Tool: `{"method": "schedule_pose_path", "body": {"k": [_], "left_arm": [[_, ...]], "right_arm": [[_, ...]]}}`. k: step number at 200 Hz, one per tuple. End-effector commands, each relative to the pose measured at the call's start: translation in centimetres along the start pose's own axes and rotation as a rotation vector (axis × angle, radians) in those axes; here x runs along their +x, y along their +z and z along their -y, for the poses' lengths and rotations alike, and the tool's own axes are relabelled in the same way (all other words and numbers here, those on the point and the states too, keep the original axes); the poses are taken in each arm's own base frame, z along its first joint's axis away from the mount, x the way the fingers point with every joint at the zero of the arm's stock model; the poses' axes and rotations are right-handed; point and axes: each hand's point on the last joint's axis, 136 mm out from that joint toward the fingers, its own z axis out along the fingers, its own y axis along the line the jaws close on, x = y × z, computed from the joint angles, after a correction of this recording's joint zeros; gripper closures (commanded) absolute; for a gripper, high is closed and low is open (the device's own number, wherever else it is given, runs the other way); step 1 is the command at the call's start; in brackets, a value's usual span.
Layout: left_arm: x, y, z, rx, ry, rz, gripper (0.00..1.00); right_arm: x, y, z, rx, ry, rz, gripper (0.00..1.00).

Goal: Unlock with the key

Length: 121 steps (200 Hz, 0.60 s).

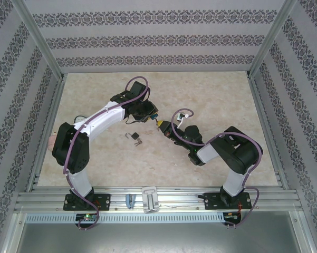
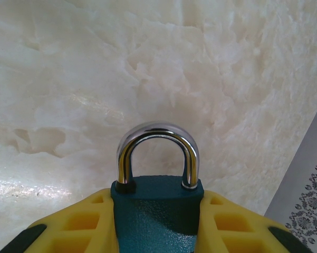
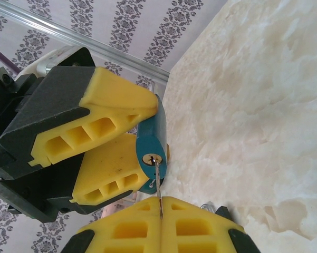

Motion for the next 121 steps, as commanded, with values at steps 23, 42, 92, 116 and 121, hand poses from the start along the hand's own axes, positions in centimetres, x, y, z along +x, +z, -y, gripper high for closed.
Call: {"method": "schedule_pose_path", "body": {"k": [23,42,92,116,121], "left_arm": [[1.09,-0.79,1.26,0.049,0.032,-0.037,0.72],[1.30,-0.69,1.48,0.050,0.043,-0.045,0.72],[1.51,-0.30,1.53,0.051,0.045,-0.060,0.72],[1.62,-0.24,1.65,0.053,0.052,-0.068,0.72],[1.62,-0.24,1.64,0.052,0.052,-0.068,0.72]], "right_arm": [[-1.60,0.43,-2.25,-0.073,0.003,0.035,1.00],[-1.76,0.43,-2.25,-0.073,0.000,0.039,1.00],[-2.12,0.61,-2.99,-0.097,-0.011,0.035,1.00],[-2.32,0.64,-2.67,-0.093,-0.010,0.032,1.00],[-2.38,0.66,-2.53,-0.090,-0.006,0.032,1.00]]}}
